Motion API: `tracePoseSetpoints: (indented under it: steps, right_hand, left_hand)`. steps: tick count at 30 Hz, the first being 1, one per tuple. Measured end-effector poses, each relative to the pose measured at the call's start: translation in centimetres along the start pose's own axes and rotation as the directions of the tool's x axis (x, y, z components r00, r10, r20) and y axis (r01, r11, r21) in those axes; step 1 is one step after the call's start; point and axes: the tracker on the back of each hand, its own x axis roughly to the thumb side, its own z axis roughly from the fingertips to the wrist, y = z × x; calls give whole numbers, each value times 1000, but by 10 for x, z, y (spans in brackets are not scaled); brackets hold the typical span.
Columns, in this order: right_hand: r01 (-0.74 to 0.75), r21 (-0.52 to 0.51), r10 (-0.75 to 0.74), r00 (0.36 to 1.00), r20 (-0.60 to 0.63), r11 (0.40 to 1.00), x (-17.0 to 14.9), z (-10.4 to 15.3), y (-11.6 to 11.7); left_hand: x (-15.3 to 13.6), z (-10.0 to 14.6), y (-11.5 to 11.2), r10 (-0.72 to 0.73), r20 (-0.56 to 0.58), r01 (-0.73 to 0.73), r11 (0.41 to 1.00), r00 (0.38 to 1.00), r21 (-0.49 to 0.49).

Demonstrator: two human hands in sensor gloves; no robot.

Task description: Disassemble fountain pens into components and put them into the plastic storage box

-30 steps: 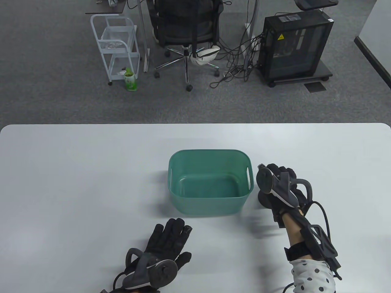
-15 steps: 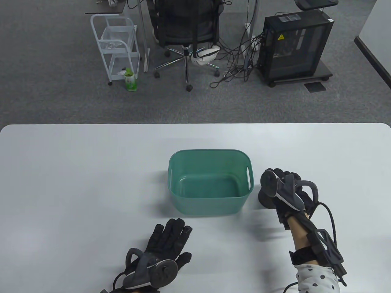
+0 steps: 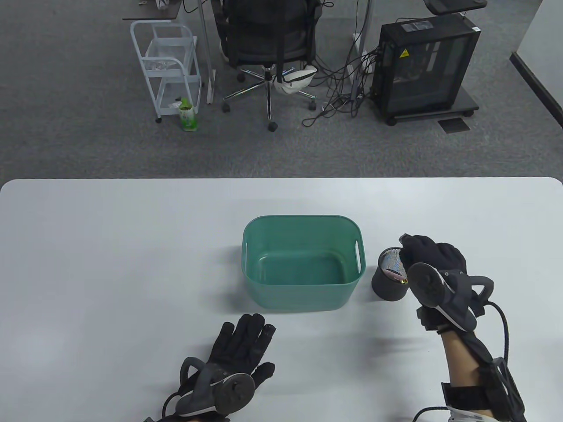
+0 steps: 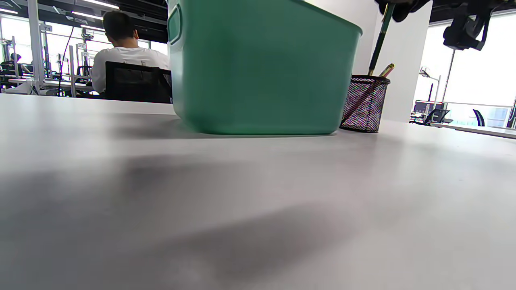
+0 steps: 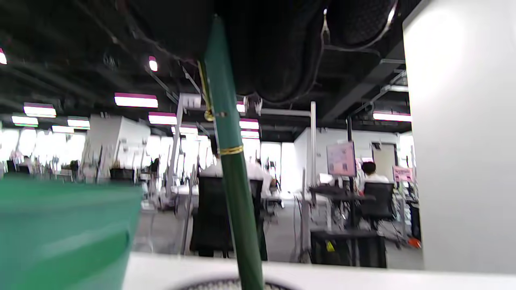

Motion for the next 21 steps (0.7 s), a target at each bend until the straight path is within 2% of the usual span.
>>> tracePoseSetpoints:
  steps: [4, 10, 14, 21]
  right_hand:
    - [141, -123, -138, 990, 33, 982, 11, 10, -34]
    - [353, -171, -334, 934, 131, 920, 41, 27, -60]
    - [470, -169, -439, 878, 192, 866, 61, 37, -65]
    - [611, -140, -569, 783, 250, 779, 84, 52, -56]
  left_hand:
    - [0, 0, -1, -4, -1, 4, 1000, 1000, -9]
    - [-2, 0, 1, 6, -12, -6, 1000, 1000, 2]
    - [-3, 1, 2, 11, -21, -11, 1000, 1000, 9]
    - [-5, 1, 3, 20, -31, -19, 1000, 999, 14]
